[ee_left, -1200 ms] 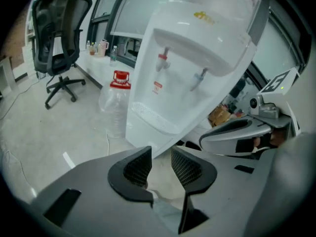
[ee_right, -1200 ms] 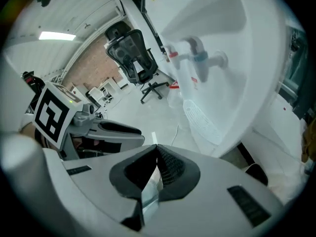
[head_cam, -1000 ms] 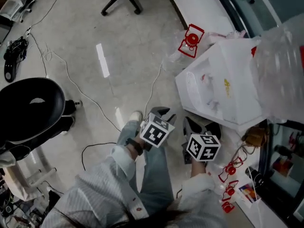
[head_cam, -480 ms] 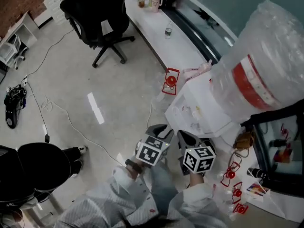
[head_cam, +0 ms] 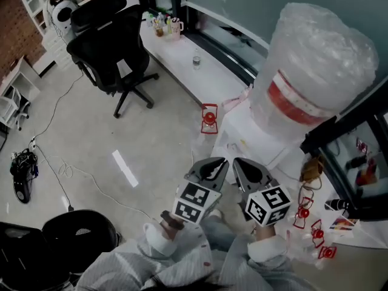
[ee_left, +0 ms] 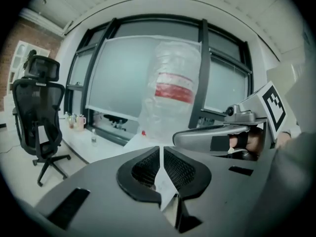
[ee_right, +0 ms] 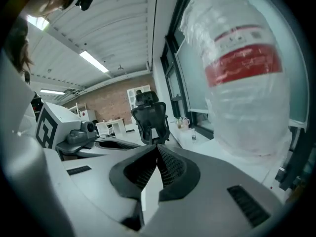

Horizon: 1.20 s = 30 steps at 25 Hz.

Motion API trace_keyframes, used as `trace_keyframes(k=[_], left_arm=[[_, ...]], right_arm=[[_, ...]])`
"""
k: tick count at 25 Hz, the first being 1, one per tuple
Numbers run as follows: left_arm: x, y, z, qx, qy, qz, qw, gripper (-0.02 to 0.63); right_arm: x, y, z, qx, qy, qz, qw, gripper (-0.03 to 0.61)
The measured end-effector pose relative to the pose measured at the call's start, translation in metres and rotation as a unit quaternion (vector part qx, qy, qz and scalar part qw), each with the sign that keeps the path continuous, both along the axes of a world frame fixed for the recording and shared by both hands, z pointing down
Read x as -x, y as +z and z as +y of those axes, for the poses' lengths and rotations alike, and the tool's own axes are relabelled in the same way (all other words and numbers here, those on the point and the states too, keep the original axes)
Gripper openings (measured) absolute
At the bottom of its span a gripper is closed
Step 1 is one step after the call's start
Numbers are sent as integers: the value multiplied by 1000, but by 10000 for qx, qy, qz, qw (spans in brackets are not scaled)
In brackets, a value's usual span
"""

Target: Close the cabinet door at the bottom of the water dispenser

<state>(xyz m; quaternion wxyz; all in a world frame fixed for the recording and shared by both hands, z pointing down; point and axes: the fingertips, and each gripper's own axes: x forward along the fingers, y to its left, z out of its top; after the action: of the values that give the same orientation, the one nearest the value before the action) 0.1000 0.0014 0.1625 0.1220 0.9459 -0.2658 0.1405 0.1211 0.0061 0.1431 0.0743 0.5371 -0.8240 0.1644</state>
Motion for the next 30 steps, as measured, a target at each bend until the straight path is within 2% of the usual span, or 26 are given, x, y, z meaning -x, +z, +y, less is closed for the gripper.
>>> trace_keyframes(k=[5, 11, 20, 25, 30], left_arm=[[4, -37, 10, -117, 138, 434, 9989, 12], [0, -59, 22, -179, 405, 539, 9976, 11], [-6, -67, 20, -299, 431, 436, 9977, 10], [-9, -68, 23, -360, 523, 282, 9976, 11], [-14, -72, 21, -512, 541, 296, 9968, 11]], right_arm=[[-7, -39, 15, -421, 230, -54, 9988, 14], [-15, -71, 33, -796, 310, -88, 9963, 14], [-25, -83, 42, -931, 421, -86, 9947, 14], [-25, -81, 42, -884, 421, -71, 9952, 14], [-28, -80, 43, -868, 429, -53, 9953, 14]])
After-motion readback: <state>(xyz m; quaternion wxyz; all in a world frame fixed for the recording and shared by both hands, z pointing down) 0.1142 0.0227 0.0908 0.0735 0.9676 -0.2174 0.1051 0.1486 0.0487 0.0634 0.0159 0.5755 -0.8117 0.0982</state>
